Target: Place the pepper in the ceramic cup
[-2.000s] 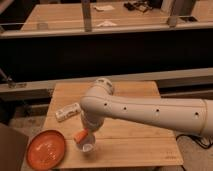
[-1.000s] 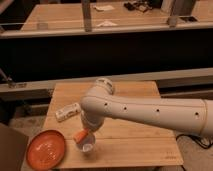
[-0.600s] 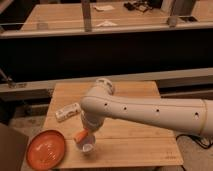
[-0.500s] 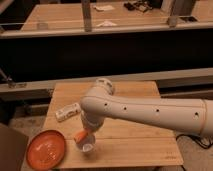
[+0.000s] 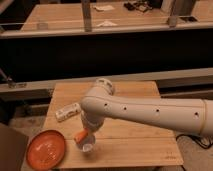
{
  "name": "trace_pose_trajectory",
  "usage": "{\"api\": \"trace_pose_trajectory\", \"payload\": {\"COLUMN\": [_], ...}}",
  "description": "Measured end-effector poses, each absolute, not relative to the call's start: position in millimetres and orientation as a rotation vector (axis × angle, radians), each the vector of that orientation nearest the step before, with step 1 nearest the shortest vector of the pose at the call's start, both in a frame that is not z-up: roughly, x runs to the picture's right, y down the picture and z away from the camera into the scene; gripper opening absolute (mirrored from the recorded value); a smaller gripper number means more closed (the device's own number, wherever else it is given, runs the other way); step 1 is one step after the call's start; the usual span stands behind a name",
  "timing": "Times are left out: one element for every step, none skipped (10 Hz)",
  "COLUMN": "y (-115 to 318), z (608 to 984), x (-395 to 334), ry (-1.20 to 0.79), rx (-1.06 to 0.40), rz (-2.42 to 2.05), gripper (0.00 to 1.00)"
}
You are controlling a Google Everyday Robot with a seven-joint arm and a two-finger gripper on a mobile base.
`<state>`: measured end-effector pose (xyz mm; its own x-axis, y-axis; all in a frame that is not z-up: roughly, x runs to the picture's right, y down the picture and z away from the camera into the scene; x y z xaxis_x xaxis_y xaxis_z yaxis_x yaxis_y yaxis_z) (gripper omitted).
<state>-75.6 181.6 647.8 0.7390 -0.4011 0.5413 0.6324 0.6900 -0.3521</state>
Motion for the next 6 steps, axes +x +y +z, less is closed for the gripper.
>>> {"api": "trace_pose_trajectory", "payload": {"y": [181.5, 181.4, 181.3, 181.3, 181.1, 181.1], "z": [647.7, 647.7, 647.7, 647.6, 647.6, 647.6], "x": [-75.7, -75.7, -75.8, -75.8, -76.0, -76.0], "ry": [-0.449, -0.449, -0.45, -0.45, -0.45, -0.45], "rx": [-0.554, -0.554, -0.554, -0.554, -0.554, -0.554], "rz": [-0.599, -0.599, -0.598, -0.598, -0.598, -0.597], "gripper": [0.37, 0.38, 0.38, 0.38, 0.42, 0.4]}}
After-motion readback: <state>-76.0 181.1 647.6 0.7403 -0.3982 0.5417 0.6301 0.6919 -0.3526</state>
